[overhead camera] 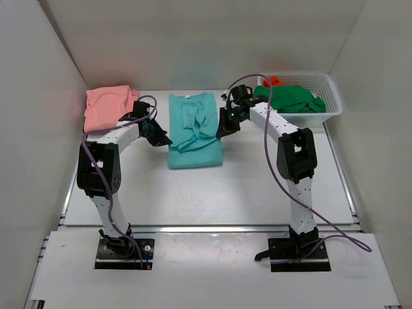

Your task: Fold and stack the t-shirts

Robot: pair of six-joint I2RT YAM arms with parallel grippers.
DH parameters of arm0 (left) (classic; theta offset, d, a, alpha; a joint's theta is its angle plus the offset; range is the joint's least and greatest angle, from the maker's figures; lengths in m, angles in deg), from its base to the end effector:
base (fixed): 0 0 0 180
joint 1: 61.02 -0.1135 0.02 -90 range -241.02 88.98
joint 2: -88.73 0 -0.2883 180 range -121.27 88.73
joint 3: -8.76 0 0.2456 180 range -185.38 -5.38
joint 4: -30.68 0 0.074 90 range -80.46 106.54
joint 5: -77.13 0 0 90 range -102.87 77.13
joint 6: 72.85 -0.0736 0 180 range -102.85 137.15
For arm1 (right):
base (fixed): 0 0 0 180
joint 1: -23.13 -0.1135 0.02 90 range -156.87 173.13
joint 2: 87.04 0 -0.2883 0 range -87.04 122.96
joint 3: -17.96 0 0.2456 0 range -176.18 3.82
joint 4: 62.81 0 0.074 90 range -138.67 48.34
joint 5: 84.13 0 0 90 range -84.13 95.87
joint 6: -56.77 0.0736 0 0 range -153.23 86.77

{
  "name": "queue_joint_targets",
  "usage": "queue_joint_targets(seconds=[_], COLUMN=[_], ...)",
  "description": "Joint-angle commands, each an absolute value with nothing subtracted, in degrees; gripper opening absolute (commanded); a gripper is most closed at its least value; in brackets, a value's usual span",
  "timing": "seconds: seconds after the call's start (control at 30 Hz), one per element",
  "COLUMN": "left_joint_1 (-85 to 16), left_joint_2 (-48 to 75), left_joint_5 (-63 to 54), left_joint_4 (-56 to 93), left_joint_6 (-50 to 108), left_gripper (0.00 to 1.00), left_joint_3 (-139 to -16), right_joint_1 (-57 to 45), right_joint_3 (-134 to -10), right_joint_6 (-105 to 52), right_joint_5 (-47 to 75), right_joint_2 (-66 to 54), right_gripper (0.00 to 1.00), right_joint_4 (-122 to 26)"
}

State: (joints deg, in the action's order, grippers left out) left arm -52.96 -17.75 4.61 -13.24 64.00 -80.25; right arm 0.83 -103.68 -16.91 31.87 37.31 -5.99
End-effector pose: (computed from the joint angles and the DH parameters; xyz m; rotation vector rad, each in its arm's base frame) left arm 0.3980 -0.0787 0.1896 -0.8125 2.6330 -0.6993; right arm 0.4495 0.2192 0.2191 -0.3071 2.6590 0.8226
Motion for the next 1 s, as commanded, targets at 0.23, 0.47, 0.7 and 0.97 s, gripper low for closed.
queue_joint_targets(seconds=[0.23,0.47,0.7,0.97], left_joint_1=[-58.1,-57.8,-53.5,-51.3], left_joint_2=[-18.1,-14.5,-5.6,-1.9], left_joint_5=[14.3,14.6,5.8,0.9], left_joint_4=[19.4,22.2,8.7,5.4], left_joint_6=[78.7,80.9,71.7,70.6], left_gripper=[0.40,0.41,0.51,0.60], left_joint_3=[-74.9,-67.2,-59.6,-53.9], right_joint_1=[5.0,5.9,0.6,-1.6], right_joint_3=[-112.6,-104.3,-83.2,-70.2], right_joint_6=[-11.6,-11.2,-11.0,-5.8], right_joint_5=[33.3,29.8,23.5,26.3], right_joint_2=[40.9,35.5,24.9,20.4], right_gripper=[0.32,0.34,0.32,0.45], right_joint_4=[-19.0,-19.0,-21.5,-27.4])
